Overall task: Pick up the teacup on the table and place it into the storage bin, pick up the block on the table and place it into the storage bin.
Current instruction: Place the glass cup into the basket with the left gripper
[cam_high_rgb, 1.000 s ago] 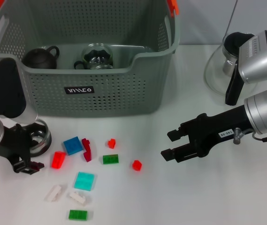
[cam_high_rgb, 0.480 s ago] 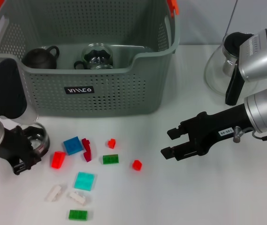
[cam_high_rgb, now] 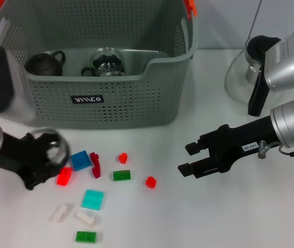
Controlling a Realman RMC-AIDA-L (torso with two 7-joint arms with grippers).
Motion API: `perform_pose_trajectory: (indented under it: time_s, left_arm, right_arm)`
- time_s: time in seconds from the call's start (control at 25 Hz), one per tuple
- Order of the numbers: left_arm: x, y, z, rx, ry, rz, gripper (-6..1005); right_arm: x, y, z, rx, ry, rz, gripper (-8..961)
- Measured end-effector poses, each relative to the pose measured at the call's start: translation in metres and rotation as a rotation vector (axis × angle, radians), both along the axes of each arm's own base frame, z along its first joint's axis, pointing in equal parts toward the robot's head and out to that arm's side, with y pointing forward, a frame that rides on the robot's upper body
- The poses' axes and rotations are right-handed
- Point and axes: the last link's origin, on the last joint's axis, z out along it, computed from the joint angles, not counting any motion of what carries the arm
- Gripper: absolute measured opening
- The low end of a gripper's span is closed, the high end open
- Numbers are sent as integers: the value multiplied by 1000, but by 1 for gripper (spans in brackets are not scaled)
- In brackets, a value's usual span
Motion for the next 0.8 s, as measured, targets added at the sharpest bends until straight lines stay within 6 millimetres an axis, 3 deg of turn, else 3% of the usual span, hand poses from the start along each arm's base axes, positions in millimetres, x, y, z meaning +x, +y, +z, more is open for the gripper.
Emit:
perform_pose_trajectory:
  time_s: [0.16,0.2,0.24,0.4,0.64,0.8]
  left_arm:
    - [40,-7,24,12,-295,17,41]
    - [54,-3,36,48,-422,24,41]
    - [54,-3,36,48,-422,24,41]
    - [88,16,58,100,-654,-5,41]
    - [126,78,68,275,-659,-25,42]
    - [122,130,44,371,-485,60,42]
  right_arm:
    - [2,-1,1,-4,-1,-5,687]
    - [3,-2,2,-4,-1,-8,687]
    - [4,-2,2,-5,-1,-9,687]
    - [5,-2,2,-6,-3,-10,686]
    - [2,-2,3,-16,-7,-14,686]
    - [0,0,4,-17,-9,-18,686]
